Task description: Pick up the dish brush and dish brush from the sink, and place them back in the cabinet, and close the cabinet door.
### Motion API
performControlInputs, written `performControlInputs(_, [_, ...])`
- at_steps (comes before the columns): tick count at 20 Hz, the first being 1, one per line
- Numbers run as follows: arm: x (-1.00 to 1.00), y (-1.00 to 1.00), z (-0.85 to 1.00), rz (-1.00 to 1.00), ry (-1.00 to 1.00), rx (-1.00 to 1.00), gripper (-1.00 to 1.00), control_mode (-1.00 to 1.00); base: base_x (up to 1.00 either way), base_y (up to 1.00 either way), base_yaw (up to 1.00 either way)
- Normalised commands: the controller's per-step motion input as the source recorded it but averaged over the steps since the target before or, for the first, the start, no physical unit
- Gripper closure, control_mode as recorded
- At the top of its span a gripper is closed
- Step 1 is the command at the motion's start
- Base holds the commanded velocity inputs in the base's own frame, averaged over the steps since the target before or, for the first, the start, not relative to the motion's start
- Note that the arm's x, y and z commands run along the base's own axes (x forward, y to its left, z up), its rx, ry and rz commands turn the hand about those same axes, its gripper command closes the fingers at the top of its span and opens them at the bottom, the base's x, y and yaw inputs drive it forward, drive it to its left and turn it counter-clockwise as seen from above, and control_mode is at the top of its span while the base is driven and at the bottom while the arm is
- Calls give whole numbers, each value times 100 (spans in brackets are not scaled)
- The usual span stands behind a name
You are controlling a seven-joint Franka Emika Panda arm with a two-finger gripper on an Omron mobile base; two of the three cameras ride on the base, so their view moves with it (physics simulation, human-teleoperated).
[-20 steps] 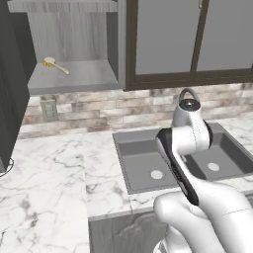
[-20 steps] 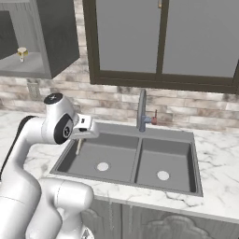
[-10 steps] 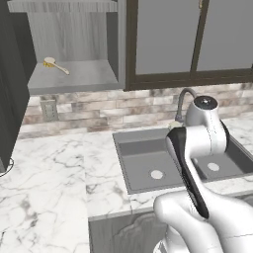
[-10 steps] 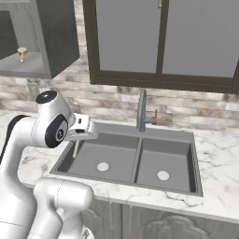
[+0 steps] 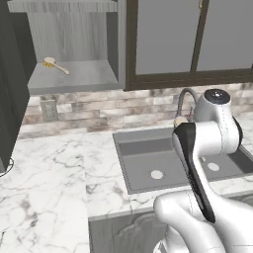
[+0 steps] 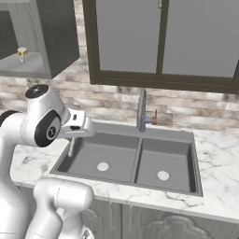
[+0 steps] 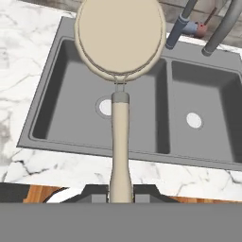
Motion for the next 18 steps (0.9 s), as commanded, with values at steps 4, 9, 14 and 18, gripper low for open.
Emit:
performControlInputs(4, [-17, 0, 45, 0, 3, 0, 100, -100, 0, 0, 0])
performControlInputs(9, [-24, 0, 41, 0, 6, 0, 100, -100, 0, 0, 0])
performControlInputs(14, [-29, 0, 32, 0, 4, 0, 100, -100, 0, 0, 0])
performControlInputs(18, [-27, 0, 18, 0, 4, 0, 100, -100, 0, 0, 0])
